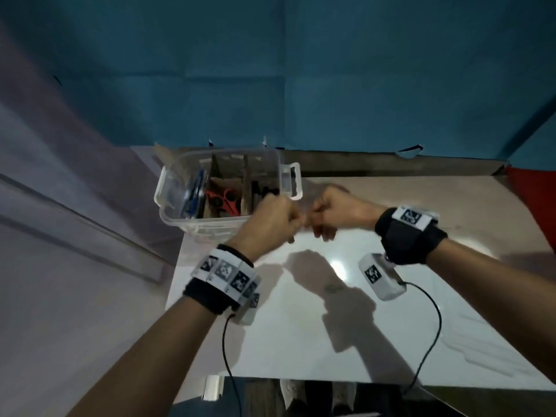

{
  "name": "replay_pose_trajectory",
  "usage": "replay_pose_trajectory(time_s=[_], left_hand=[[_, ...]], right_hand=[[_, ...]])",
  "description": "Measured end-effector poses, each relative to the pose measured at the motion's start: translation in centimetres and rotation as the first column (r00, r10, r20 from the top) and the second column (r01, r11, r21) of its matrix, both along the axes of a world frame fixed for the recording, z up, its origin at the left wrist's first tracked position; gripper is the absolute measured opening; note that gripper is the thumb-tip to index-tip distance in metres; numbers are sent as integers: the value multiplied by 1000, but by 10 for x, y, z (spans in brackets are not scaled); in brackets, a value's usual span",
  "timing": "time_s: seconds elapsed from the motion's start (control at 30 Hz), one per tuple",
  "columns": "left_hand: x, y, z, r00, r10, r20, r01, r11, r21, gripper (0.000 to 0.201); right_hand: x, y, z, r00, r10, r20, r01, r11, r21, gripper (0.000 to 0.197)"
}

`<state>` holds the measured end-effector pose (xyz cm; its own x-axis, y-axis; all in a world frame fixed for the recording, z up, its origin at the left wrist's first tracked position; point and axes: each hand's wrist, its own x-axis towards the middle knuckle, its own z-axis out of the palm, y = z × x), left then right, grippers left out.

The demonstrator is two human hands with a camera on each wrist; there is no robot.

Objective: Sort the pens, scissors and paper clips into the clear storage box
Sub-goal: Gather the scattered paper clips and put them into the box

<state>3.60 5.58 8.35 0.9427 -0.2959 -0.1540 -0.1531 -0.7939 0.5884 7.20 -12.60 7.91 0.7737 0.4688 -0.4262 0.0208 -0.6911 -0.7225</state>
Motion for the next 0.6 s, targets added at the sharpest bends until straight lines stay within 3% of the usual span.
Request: replay_pose_trajectory(time_s=[0.1,0.2,0.3,0.4,0.47,0.6], left_hand=[[-24,-19,-53,985,-86,-149,98,992,77,17],[-42,-23,-101,986,6,-167,32,974,226,23],[-58,-25,-125,986,114,-120,-68,939,336,29],[-64,-31,-140,987,155,-50,-123,911,395,56],[-60,-36,-144,982,186,-32,-156,897,413,68],[-45,-37,-147,968,249,-22,-216,877,429,69]], right_hand=[[-27,-22,-49,991,131,-8,-131,978,-161,17],[-53,-37,-94,985,143,100,-108,948,-299,30],[-77,-44,-119,983,99,158,-53,961,-270,15],[-100,-44,-131,967,114,226,-57,968,-246,8],[-112,-45,-136,956,137,260,-66,962,-266,13],[-126,-48,-140,938,94,335,-25,979,-205,17]])
